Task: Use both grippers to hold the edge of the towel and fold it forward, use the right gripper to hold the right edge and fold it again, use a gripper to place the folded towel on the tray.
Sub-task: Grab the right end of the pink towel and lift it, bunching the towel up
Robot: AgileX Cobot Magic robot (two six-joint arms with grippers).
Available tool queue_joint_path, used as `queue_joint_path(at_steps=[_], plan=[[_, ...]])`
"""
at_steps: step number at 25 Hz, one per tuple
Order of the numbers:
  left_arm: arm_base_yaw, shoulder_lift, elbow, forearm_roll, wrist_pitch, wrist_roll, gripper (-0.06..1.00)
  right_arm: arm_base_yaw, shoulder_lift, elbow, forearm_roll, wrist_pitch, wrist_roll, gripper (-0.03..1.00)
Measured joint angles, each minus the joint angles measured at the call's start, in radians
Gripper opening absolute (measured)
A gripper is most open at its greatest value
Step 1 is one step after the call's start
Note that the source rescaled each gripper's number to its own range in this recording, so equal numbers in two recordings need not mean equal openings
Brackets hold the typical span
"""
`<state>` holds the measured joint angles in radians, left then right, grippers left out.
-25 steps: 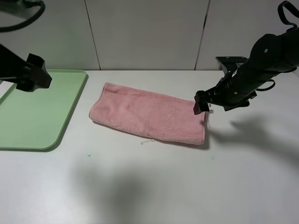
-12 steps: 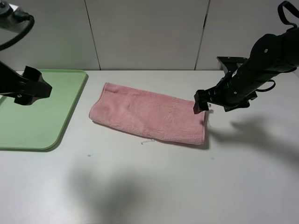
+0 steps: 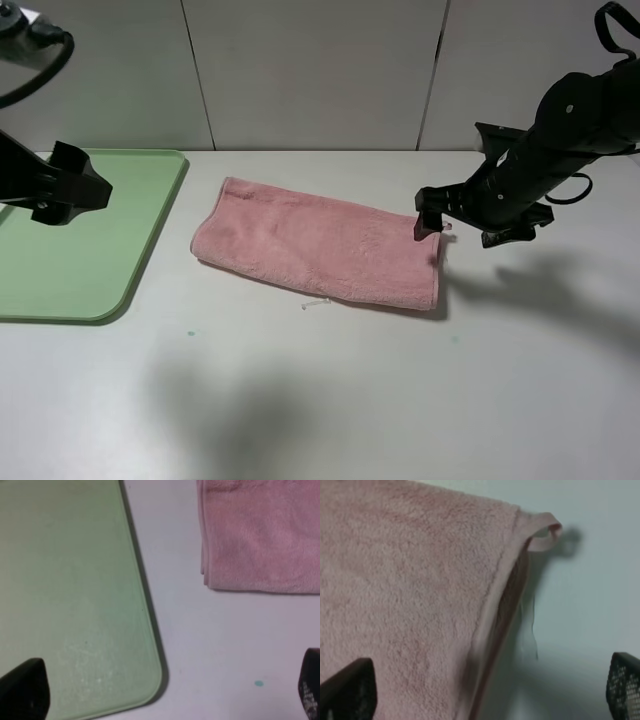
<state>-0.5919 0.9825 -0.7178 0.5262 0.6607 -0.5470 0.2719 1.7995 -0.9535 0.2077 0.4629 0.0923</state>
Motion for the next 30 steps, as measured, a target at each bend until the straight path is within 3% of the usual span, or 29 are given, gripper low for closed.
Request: queue_joint_path(at_steps=[8, 24, 30], plan=[[0.0, 0.0, 0.0, 0.0, 0.0, 0.0, 1.0, -0.008, 0.0, 0.0, 0.012, -0.003, 0.049, 1.0], [0.0, 0.0, 0.0, 0.0, 0.0, -0.001, 1.0, -0.012, 0.113, -0.001, 0.074, -0.142, 0.052, 1.0], [0.0, 0.0, 0.0, 0.0, 0.0, -0.002, 1.0, 0.02, 0.174, -0.04, 0.092, -0.145, 0.052, 1.0]])
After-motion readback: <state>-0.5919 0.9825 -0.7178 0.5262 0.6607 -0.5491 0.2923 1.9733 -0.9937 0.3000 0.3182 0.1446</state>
